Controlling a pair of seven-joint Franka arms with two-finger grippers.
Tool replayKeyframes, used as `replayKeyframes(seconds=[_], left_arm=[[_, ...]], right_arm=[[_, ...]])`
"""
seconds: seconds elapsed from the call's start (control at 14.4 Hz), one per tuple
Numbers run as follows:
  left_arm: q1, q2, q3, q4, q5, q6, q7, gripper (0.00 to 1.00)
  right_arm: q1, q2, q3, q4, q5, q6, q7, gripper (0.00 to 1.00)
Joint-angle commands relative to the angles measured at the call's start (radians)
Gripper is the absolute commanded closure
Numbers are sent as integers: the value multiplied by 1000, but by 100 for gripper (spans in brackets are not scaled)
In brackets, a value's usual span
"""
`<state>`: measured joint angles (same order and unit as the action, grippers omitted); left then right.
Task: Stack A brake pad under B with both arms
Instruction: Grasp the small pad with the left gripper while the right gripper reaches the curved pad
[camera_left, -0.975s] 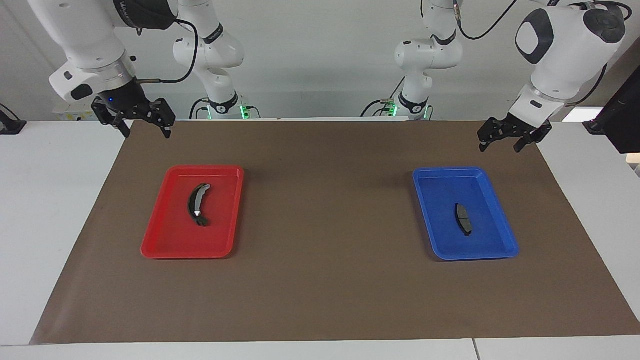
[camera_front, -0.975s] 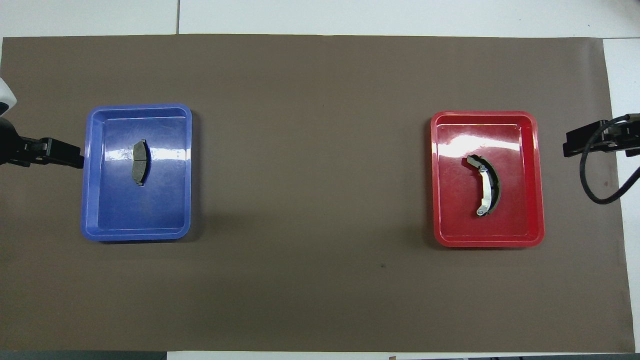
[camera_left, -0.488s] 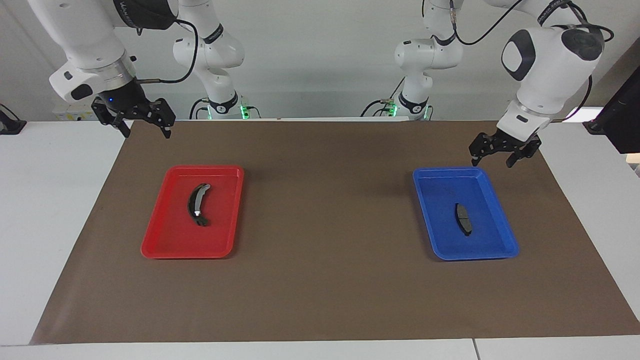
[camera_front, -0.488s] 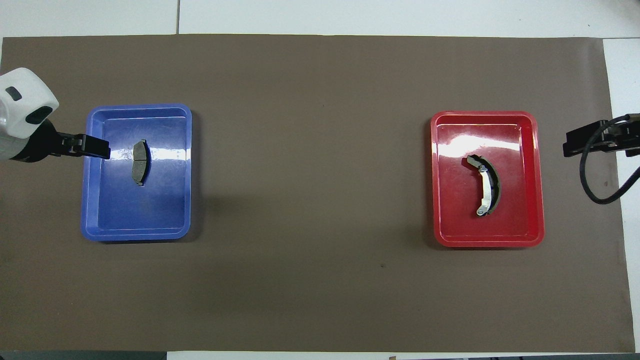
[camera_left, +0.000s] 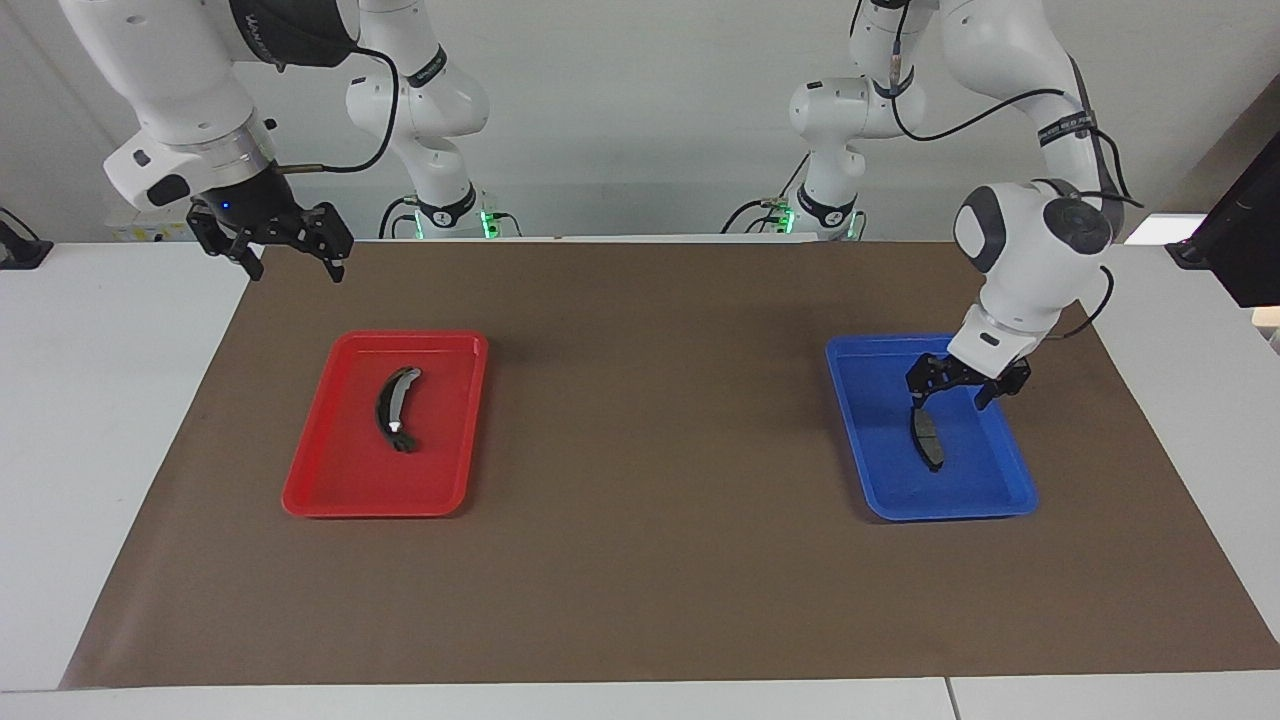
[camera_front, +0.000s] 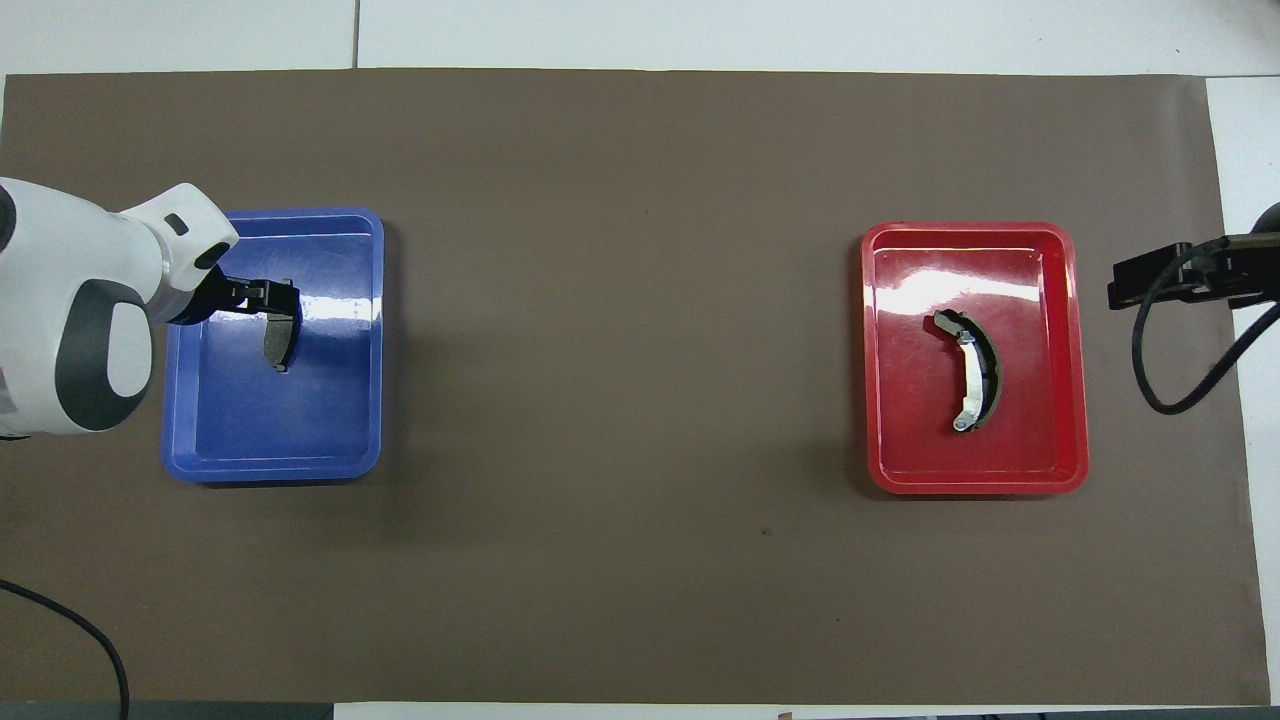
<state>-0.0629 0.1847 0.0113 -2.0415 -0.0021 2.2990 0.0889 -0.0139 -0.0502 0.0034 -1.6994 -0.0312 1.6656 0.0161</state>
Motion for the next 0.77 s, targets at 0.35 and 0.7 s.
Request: replayKeyframes(seconds=[0.35,0.7], left_arm=[[14,95,2,-92,5,227,11,25],[26,67,4,-75,5,117,35,80]], right_arm=[[-11,56,0,-405,14,481,-91,0],[-9,116,0,-549,54,735,-193,0]])
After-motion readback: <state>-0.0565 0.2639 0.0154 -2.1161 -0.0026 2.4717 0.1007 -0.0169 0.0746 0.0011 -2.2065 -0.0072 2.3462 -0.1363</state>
